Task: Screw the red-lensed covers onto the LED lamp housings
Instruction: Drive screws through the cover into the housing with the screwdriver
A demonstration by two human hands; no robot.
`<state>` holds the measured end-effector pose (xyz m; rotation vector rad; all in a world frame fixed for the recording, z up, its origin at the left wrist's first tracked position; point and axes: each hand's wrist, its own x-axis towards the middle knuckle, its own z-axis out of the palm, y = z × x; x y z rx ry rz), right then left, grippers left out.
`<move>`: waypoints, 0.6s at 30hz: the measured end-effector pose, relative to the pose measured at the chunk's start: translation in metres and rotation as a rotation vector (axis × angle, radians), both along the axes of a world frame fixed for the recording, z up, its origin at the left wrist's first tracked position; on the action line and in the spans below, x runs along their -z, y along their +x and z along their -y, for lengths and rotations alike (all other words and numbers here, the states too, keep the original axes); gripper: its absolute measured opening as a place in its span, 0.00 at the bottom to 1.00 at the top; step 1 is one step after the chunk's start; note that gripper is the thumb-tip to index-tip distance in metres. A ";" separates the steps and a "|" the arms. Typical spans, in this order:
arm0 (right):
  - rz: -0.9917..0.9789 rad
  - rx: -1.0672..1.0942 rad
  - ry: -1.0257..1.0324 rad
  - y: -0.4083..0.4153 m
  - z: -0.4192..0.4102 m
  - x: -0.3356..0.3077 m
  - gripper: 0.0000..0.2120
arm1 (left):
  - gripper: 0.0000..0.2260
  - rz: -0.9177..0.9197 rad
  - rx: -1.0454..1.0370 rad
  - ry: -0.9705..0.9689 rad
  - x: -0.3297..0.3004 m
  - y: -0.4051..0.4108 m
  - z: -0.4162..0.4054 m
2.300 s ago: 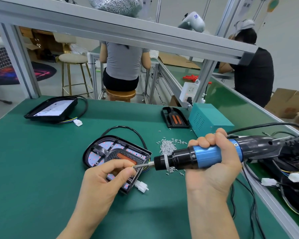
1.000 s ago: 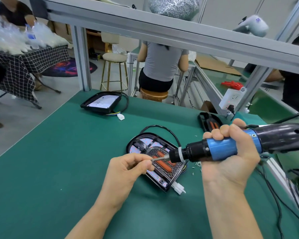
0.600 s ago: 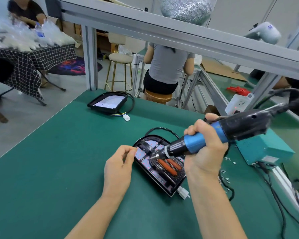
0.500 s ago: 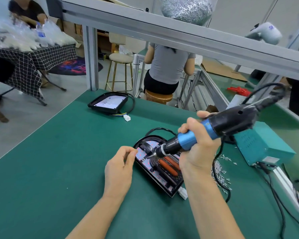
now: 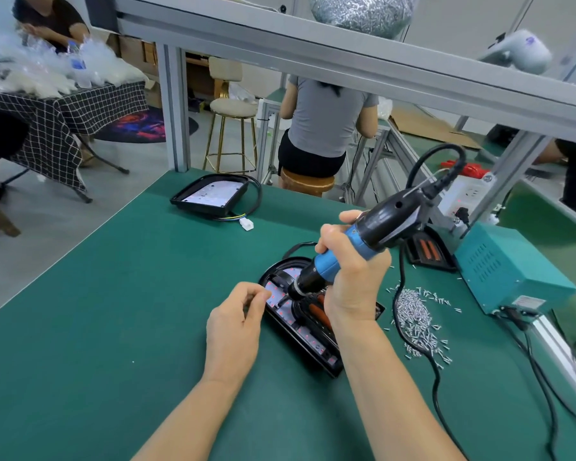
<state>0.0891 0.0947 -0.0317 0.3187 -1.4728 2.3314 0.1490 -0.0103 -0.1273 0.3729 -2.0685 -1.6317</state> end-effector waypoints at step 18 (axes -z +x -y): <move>0.055 0.027 -0.010 0.012 -0.011 -0.010 0.10 | 0.05 0.026 0.003 -0.042 -0.001 0.003 0.004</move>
